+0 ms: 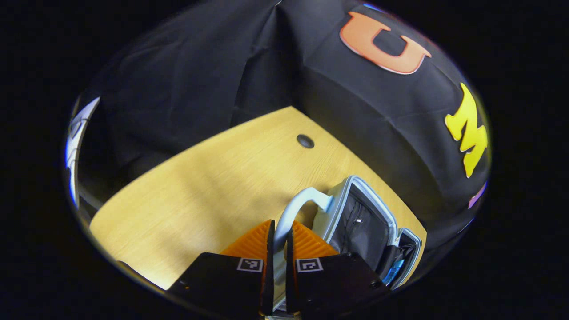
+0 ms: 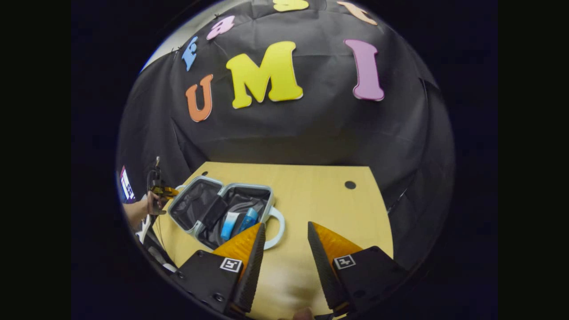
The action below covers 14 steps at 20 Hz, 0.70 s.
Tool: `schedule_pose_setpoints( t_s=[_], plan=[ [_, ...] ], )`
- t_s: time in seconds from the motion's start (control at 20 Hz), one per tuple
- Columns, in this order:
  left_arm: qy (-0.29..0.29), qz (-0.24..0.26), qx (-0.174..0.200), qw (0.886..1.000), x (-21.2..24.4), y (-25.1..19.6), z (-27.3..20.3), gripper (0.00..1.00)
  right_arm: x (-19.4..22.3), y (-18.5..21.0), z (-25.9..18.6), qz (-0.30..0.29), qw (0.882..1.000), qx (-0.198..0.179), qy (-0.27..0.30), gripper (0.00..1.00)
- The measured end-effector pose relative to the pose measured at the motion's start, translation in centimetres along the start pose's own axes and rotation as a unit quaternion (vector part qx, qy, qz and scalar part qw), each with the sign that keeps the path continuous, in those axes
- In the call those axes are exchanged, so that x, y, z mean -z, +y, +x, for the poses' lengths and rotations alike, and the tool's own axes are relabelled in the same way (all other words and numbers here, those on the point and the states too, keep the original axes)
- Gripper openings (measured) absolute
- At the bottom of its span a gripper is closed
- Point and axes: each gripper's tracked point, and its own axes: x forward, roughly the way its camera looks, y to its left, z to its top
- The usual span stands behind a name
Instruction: First open the suitcase, pack the skin care products into it, and then close the suitcase.
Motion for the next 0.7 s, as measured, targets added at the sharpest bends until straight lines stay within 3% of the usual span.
schedule_pose_setpoints(
  t_s=[0.15,0.3,0.5,0.7],
  plan=[
    [-0.055,0.035,0.019,0.998,-3.3,-5.2,-5.3,0.13,-2.0,-2.5,-1.7,-0.004,0.998,0.031,-0.058,0.57],
    [-0.121,0.088,0.041,0.988,-4.4,-12.1,-10.6,0.12,-3.4,-4.9,-3.9,-0.002,0.994,0.050,-0.095,0.57],
    [-0.182,0.141,0.059,0.971,-2.0,-21.0,-16.7,0.12,-3.5,-8.3,-6.4,0.011,0.991,0.068,-0.118,0.57],
    [-0.207,0.171,0.110,0.957,2.7,-30.1,-19.8,0.12,-3.0,-11.7,-9.2,-0.005,0.987,0.095,-0.131,0.57]
  ],
)
